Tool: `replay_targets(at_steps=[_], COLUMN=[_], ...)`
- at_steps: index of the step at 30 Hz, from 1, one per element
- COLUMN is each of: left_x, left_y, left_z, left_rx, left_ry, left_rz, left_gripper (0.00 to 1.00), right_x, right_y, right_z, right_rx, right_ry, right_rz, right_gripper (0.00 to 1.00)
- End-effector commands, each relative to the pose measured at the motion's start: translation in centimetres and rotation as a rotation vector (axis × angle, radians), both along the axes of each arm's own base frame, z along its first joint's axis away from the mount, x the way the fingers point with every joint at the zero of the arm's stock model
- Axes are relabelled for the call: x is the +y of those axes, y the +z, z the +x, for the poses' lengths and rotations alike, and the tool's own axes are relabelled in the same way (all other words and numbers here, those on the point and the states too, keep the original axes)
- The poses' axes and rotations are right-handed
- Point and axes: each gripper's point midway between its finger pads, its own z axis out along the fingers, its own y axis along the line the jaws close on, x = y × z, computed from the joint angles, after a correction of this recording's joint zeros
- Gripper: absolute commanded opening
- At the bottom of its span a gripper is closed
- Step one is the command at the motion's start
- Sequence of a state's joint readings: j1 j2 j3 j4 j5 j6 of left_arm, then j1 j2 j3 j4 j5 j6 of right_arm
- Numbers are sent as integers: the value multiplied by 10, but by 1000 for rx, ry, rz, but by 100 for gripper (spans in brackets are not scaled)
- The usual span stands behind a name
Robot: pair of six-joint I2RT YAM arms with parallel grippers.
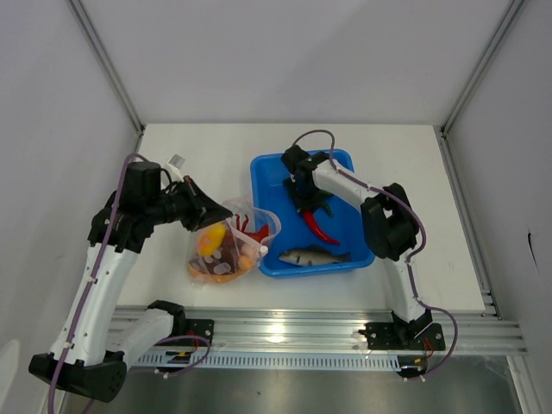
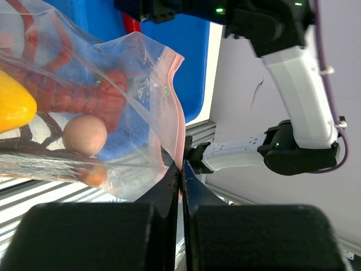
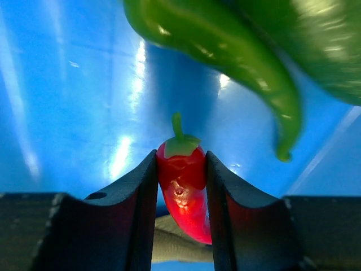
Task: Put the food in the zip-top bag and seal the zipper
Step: Pick up the fake vegetable from the bin, then place the fake vegetable in the zipper food storage bag.
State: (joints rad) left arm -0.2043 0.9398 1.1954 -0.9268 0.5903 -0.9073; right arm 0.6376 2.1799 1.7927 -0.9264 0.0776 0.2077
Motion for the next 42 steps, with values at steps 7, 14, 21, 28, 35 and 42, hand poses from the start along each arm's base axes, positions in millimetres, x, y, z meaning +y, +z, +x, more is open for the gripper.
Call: replay_targets(at_steps=[7, 14, 21, 28, 35, 42], left_x=[-6, -10, -16, -22, -25, -30], left_y=[13, 15, 19, 23, 28, 39], left_z=[9, 9, 11, 7, -3, -9], left_rx=[-48, -27, -7, 22, 53, 93], left_ry=[-30, -45, -64, -92, -124, -150], left_rz=[-37, -59, -108, -155, -194, -250], left_gripper=[1, 1, 1, 1, 1, 1], right_x=[15, -8, 1, 39, 78, 101], right_y=[260, 382, 420, 415, 395, 366], right_z=[30, -13, -59, -103, -128, -138], right_rx=[-545, -731, -561, -421, -431, -469], right_ry=[-37, -35, 26, 209, 305, 373], right_rz=[571, 1056, 1615, 1787, 1809, 1737], right_gripper=[0, 0, 0, 0, 0, 0])
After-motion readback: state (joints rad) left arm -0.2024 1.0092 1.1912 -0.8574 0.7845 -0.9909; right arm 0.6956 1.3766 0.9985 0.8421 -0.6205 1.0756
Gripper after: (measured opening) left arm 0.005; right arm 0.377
